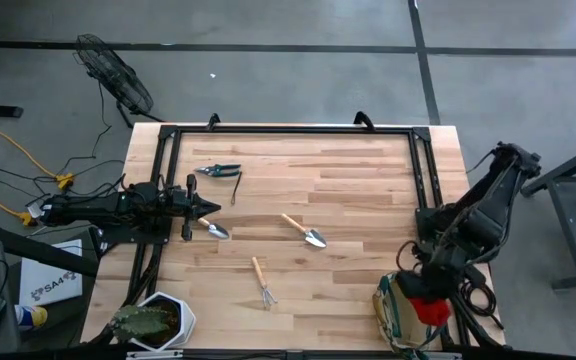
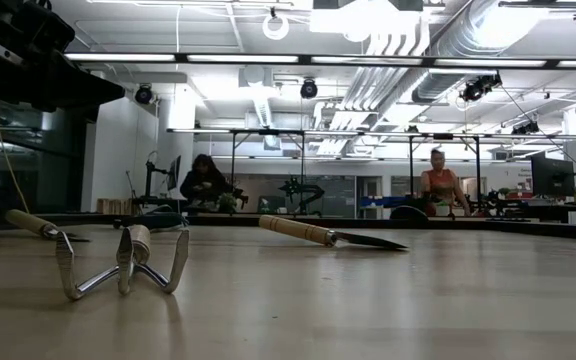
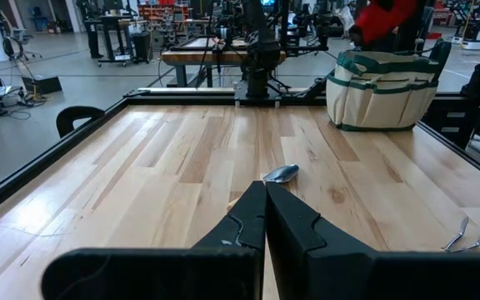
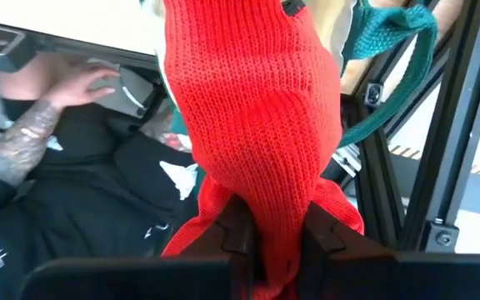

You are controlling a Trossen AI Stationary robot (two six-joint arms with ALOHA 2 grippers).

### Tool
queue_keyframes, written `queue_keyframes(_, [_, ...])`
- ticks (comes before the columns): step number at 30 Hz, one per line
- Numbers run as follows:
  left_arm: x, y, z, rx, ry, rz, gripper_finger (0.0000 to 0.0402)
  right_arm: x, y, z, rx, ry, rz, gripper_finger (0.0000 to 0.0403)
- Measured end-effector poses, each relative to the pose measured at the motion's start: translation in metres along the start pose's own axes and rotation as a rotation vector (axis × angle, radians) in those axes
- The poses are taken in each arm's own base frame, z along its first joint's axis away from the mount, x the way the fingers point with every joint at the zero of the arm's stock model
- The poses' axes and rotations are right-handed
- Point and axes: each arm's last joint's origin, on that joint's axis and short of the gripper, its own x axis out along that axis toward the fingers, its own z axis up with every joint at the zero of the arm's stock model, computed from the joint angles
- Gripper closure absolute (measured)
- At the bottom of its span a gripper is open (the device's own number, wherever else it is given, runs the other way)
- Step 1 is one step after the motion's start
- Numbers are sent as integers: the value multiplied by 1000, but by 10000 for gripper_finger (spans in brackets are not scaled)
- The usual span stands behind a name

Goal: Pick & Place Garden tools in Gardening bag
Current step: Put the red gloves into the gardening bag

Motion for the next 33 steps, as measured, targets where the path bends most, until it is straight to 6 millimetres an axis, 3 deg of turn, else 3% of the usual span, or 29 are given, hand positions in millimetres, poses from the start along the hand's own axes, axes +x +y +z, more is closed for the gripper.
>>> queue_keyframes(33, [0, 0, 0, 0, 0, 0, 400, 71, 30, 8, 80, -209, -143, 365])
